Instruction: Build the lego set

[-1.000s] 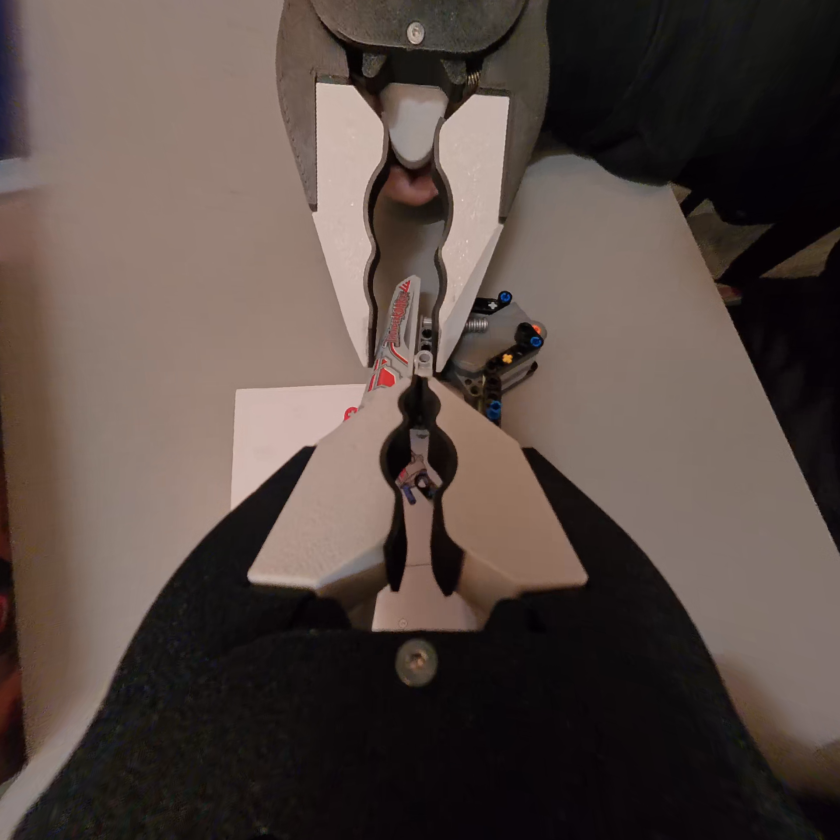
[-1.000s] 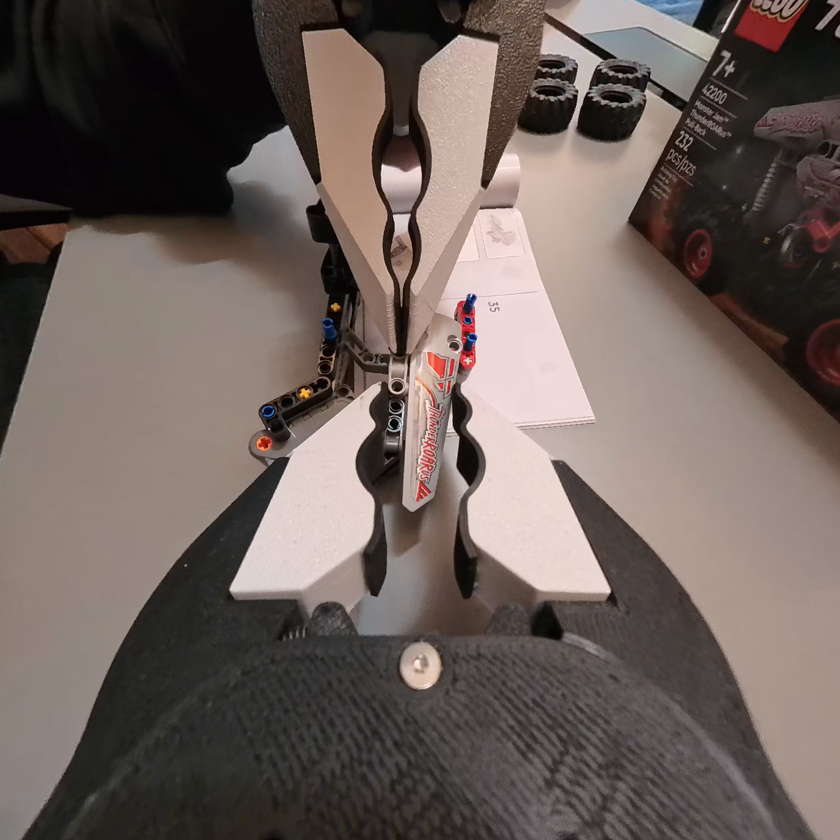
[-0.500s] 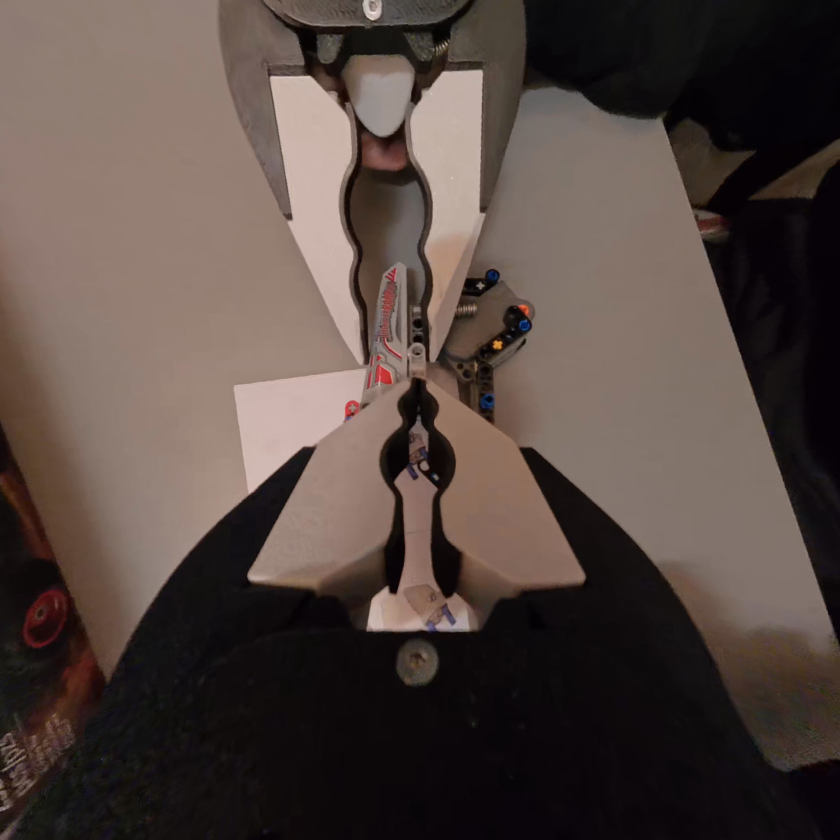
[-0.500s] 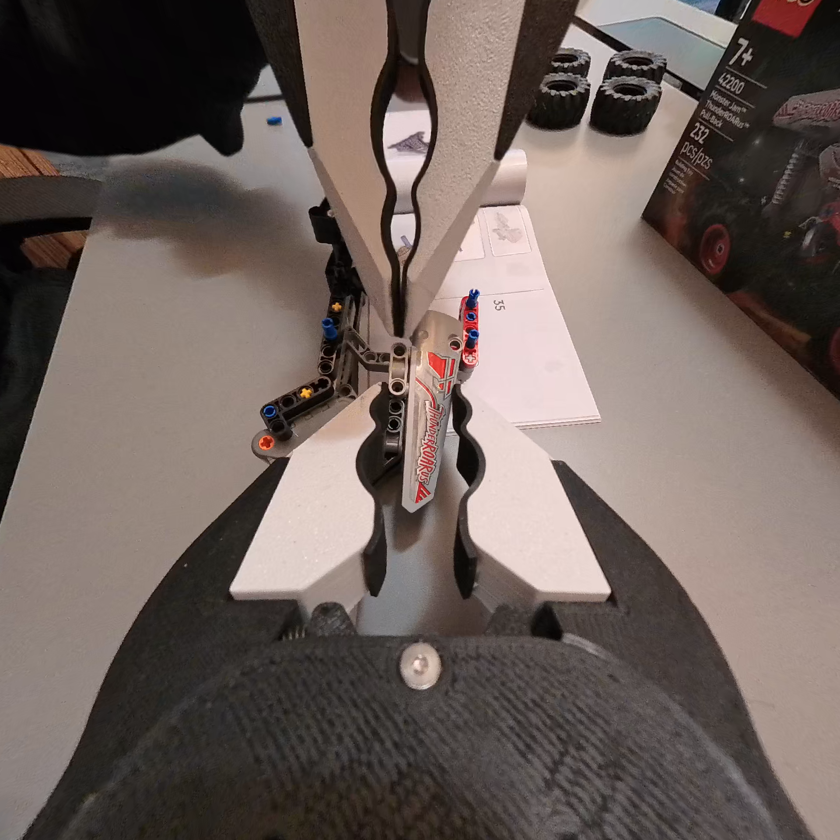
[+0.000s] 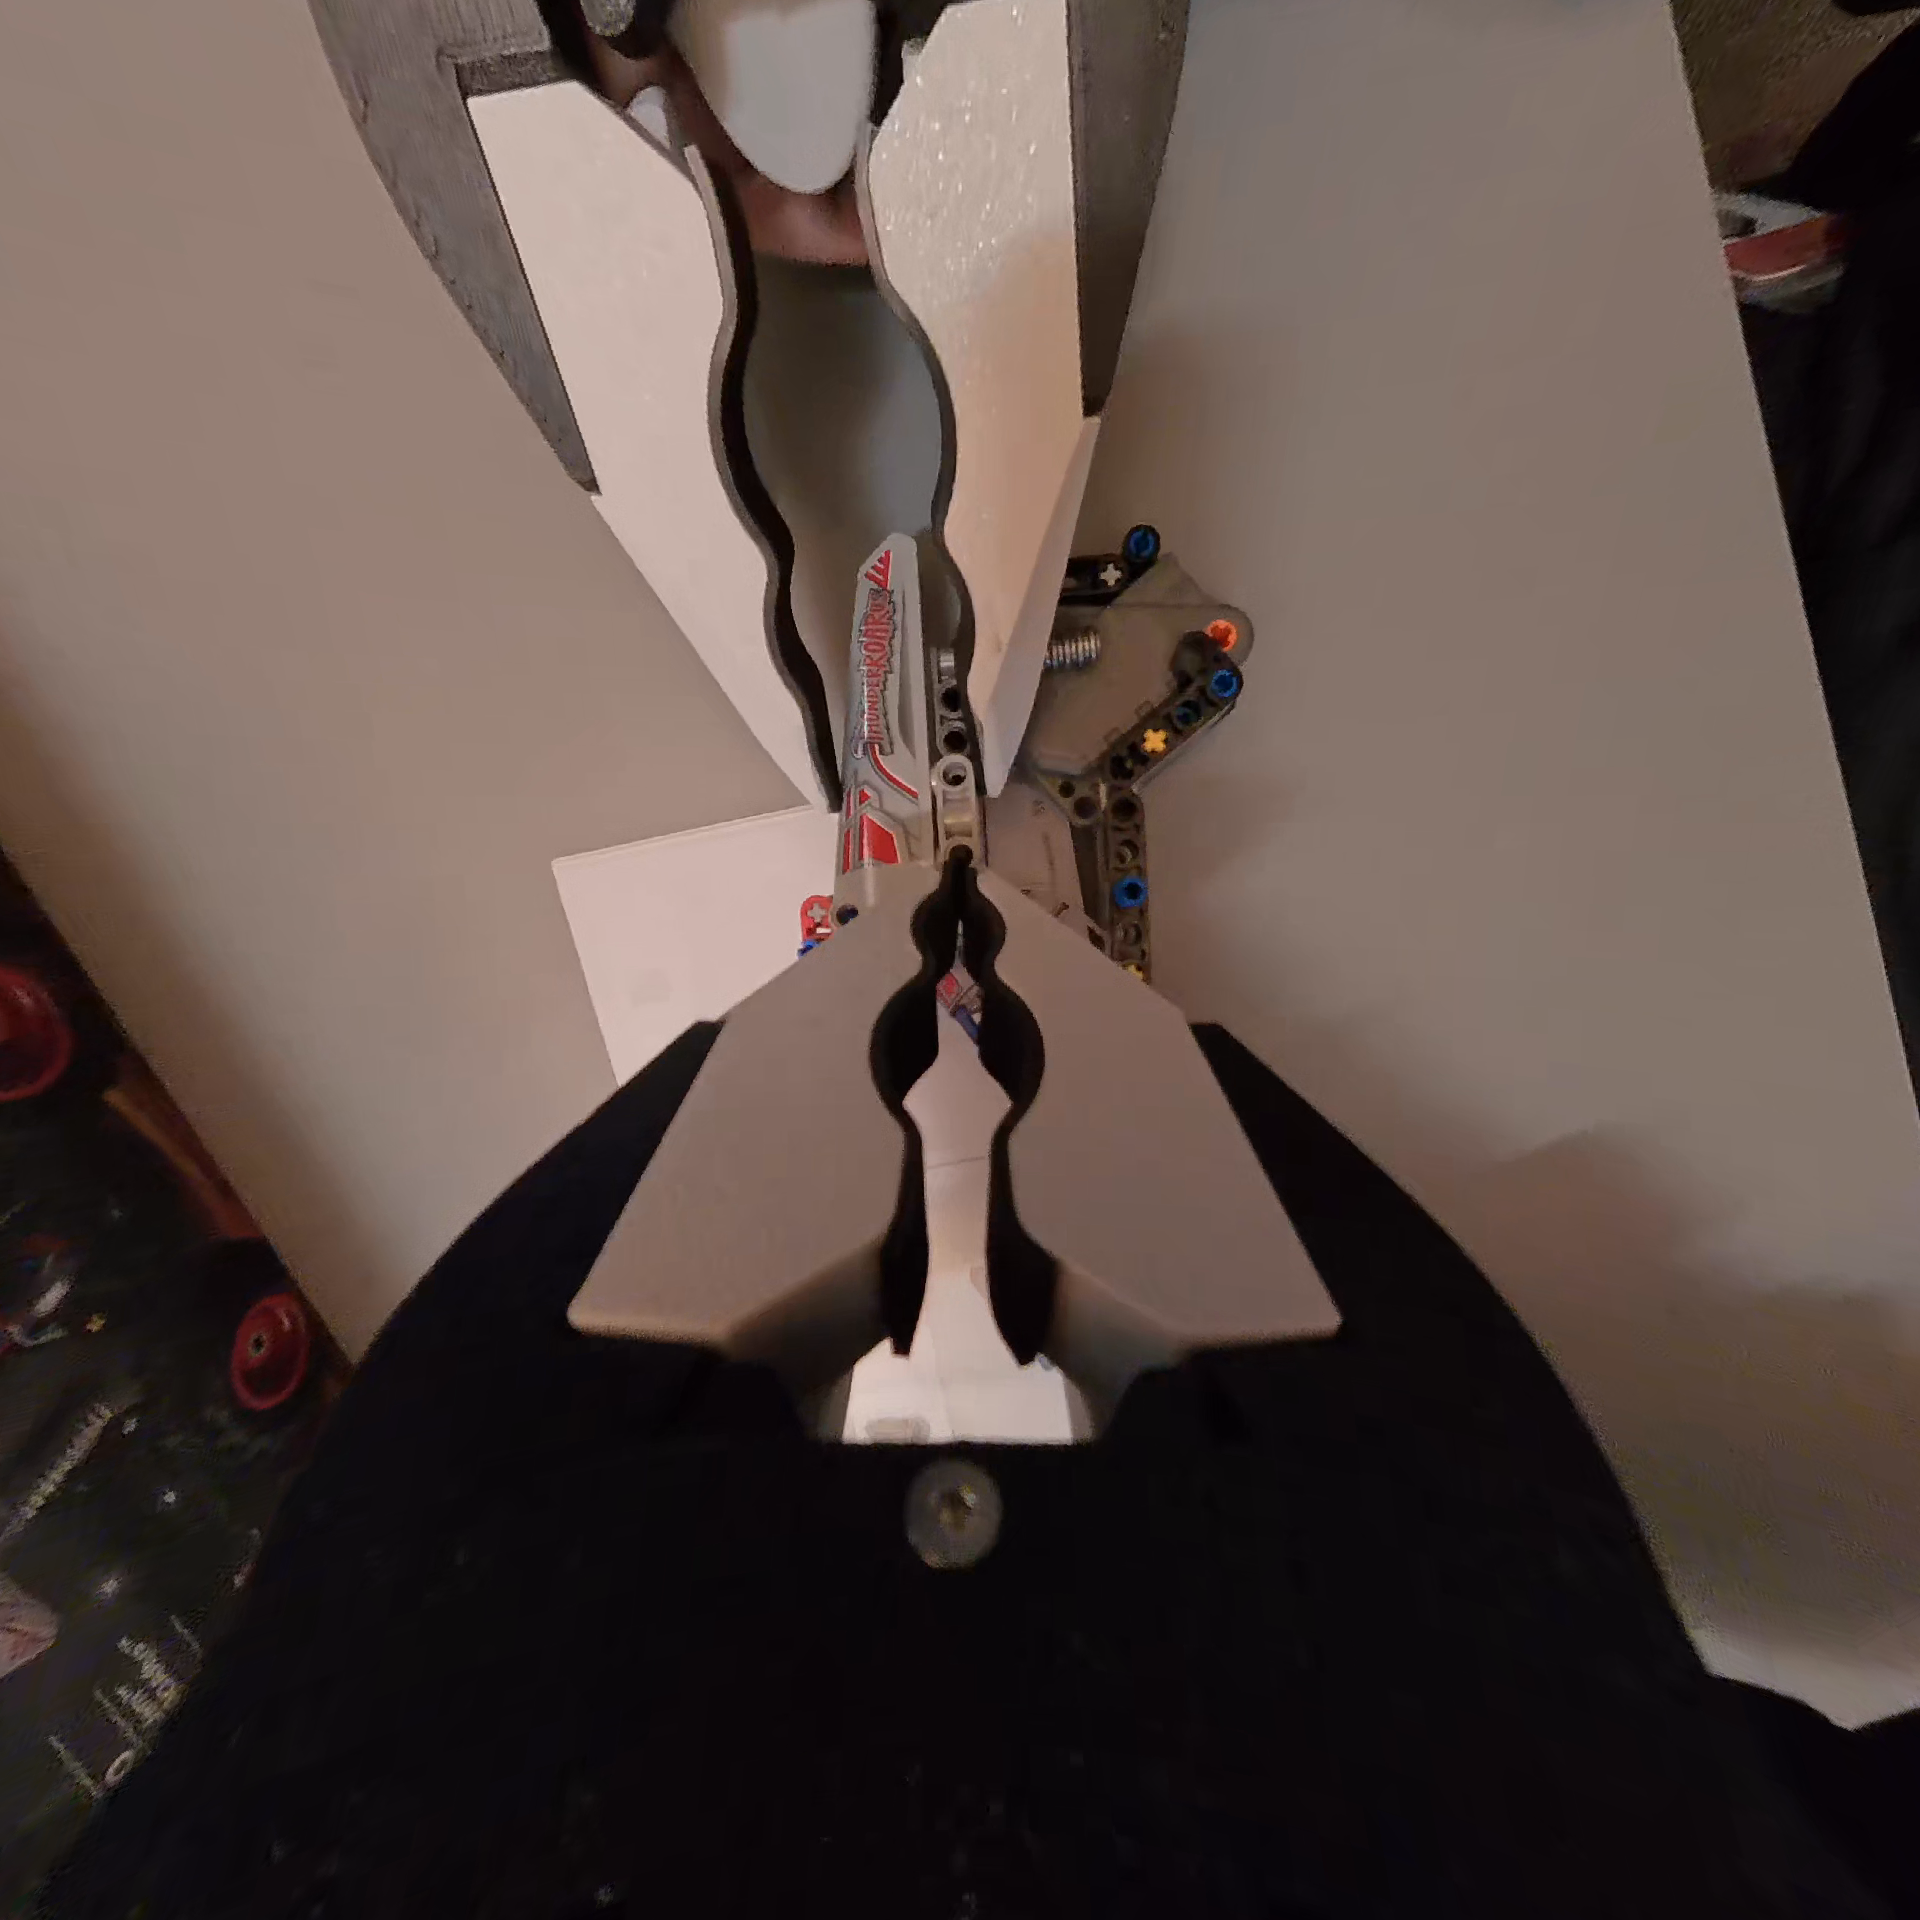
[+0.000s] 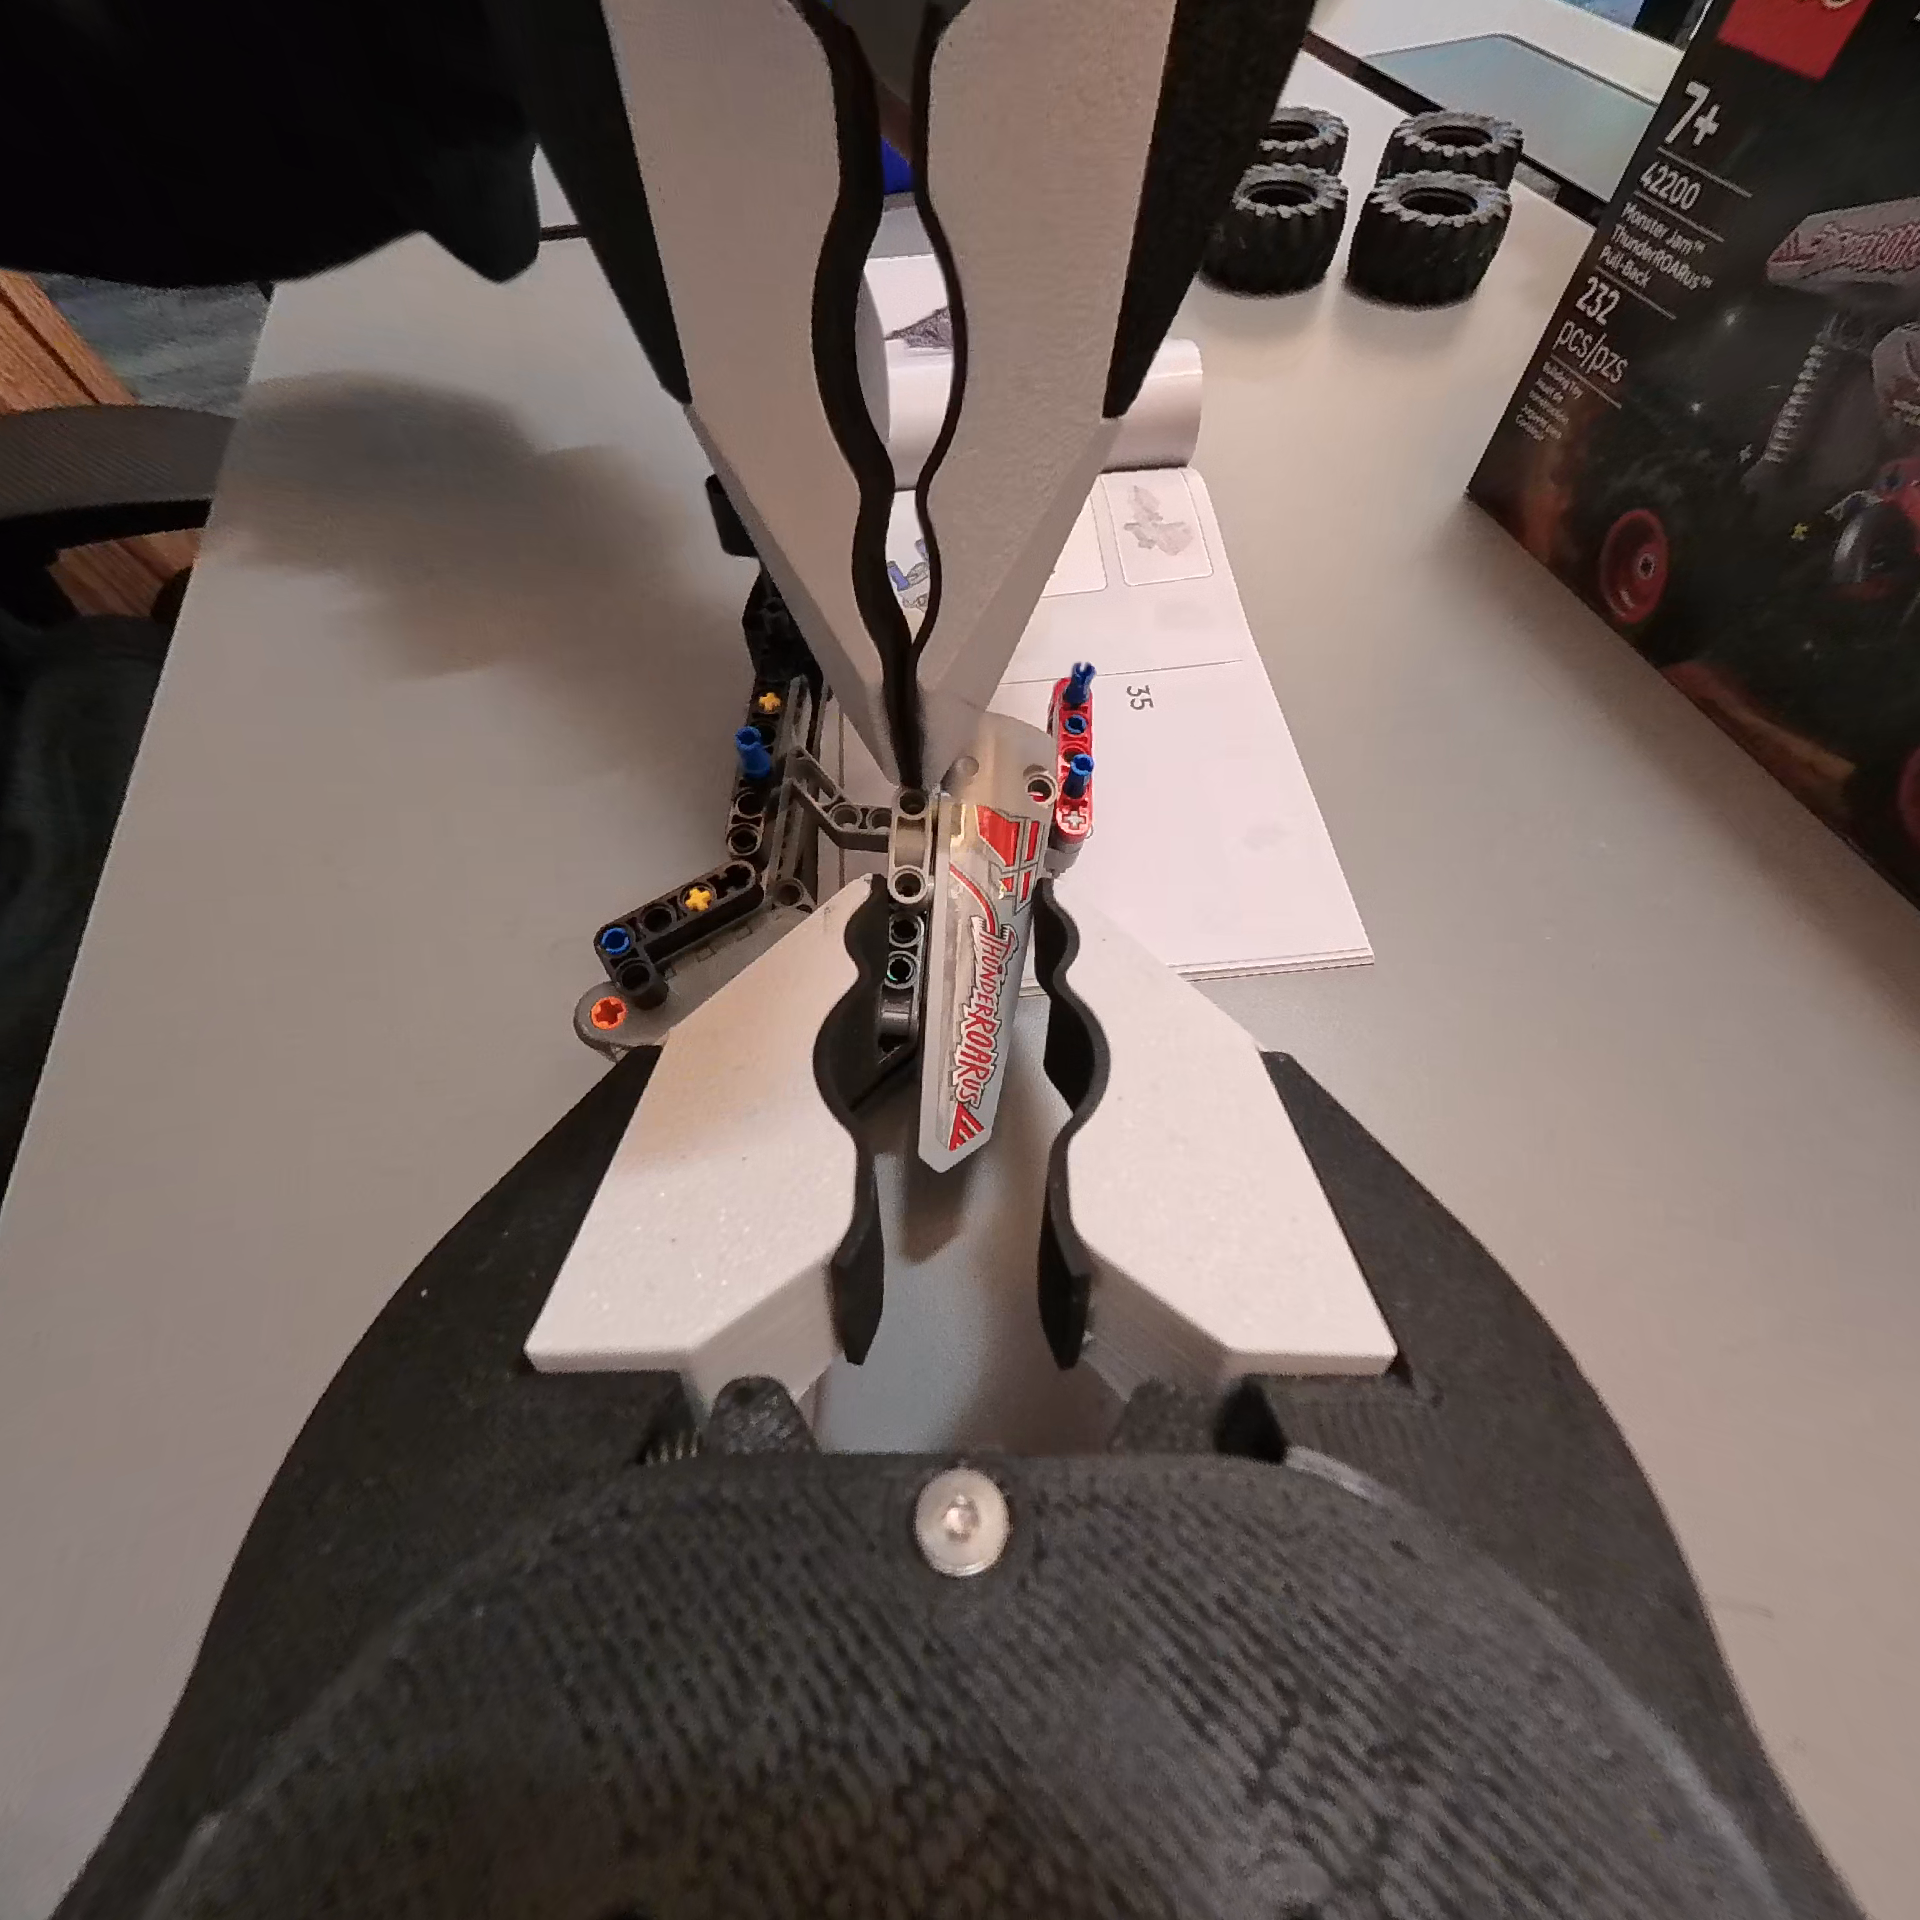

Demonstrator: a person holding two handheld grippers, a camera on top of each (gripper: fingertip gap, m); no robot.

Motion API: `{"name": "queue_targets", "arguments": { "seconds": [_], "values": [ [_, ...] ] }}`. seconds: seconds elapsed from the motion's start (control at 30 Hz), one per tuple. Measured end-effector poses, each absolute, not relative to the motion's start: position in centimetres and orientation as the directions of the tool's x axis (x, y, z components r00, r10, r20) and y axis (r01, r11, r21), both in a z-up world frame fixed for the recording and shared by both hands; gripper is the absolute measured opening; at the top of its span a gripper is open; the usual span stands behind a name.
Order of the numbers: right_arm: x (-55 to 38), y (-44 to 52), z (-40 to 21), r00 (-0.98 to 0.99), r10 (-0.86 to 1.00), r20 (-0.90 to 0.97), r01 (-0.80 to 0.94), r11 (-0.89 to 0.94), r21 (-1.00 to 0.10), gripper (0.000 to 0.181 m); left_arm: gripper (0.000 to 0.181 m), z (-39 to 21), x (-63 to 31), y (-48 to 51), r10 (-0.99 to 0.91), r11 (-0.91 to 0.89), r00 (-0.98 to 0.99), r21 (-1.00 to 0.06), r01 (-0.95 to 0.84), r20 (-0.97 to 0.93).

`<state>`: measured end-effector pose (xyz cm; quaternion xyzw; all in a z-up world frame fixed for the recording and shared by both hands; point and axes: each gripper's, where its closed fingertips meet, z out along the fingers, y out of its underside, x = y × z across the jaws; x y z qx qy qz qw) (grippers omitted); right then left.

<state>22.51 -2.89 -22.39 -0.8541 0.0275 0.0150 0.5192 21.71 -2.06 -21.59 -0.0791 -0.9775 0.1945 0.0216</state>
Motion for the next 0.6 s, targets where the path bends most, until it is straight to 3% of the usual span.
{"name": "queue_targets", "arguments": {
  "seconds": [0.03, 0.6],
  "values": [
    [22.49, -2.88, -22.4, 0.998, -0.029, -0.055, -0.063, -0.459, -0.886, 0.025, 0.0, -21.6, 21.69, -2.05, 0.171, 0.915, -0.985, -0.37, 0.158, 0.004],
    [22.28, -2.82, -22.38, 0.999, -0.016, -0.039, -0.042, -0.46, -0.887, 0.025, 0.0, -21.69, 21.54, -1.9, 0.298, 0.932, -0.946, -0.176, 0.317, -0.125]
  ]
}}
